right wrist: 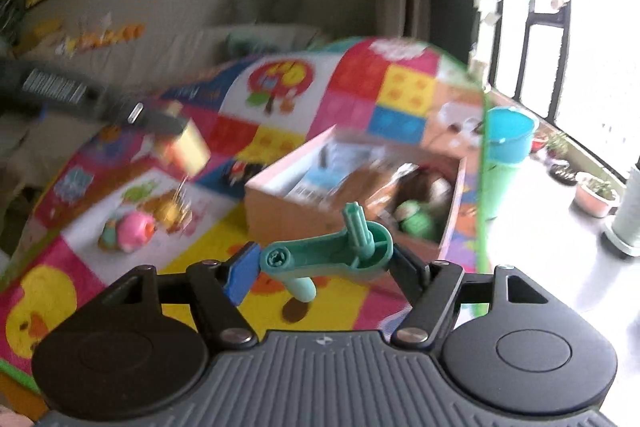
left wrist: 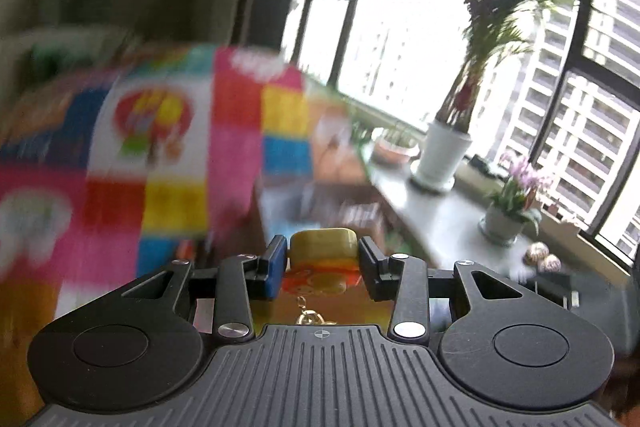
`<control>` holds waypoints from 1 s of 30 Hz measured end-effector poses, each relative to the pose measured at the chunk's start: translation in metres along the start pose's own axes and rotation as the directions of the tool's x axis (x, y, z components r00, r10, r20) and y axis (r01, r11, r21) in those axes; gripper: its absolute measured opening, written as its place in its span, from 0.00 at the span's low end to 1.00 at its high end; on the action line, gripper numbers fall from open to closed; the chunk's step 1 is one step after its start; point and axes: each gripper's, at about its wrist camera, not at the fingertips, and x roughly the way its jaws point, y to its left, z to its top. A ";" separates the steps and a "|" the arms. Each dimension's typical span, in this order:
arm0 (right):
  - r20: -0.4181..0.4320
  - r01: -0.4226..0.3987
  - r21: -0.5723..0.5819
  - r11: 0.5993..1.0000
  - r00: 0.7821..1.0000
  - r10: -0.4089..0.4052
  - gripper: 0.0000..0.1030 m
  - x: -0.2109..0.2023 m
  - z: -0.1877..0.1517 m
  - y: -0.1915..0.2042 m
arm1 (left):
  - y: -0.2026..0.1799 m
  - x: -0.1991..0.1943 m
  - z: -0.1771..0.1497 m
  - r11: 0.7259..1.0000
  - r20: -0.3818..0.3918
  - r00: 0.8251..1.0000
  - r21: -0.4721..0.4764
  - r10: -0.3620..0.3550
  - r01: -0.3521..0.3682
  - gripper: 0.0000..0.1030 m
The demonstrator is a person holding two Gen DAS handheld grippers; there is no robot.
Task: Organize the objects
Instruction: 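Drop the keychain and teal toy into the pink box with both tools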
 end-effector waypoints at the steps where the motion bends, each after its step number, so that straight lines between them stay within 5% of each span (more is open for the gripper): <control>1: 0.014 0.006 0.011 1.000 1.000 -0.007 0.69 -0.003 0.001 -0.004 | -0.006 0.007 0.011 1.000 0.020 1.000 0.014 0.000 0.000 0.42; 8: 0.018 0.036 0.064 0.997 0.999 -0.037 0.69 -0.003 -0.004 -0.021 | -0.003 0.073 0.024 0.998 0.011 1.000 -0.064 -0.008 0.008 0.42; 19: 0.004 0.046 0.135 0.990 0.999 -0.047 0.69 0.009 0.006 -0.037 | 0.040 0.059 0.000 0.980 0.045 0.999 -0.198 -0.014 0.023 0.41; 22: 0.055 0.018 0.174 0.985 0.998 -0.028 0.69 0.006 0.036 -0.045 | 0.053 0.047 -0.010 0.977 0.061 0.998 -0.211 -0.012 0.025 0.41; 26: 0.163 -0.005 0.185 0.983 0.986 -0.025 0.69 0.017 0.099 -0.058 | 0.067 0.039 -0.034 0.980 -0.014 1.000 -0.199 0.011 -0.014 0.41; 30: 0.121 -0.054 0.251 0.967 0.992 0.024 0.74 0.069 0.144 -0.074 | 0.079 0.031 -0.055 0.991 -0.099 0.994 -0.119 0.054 -0.066 0.41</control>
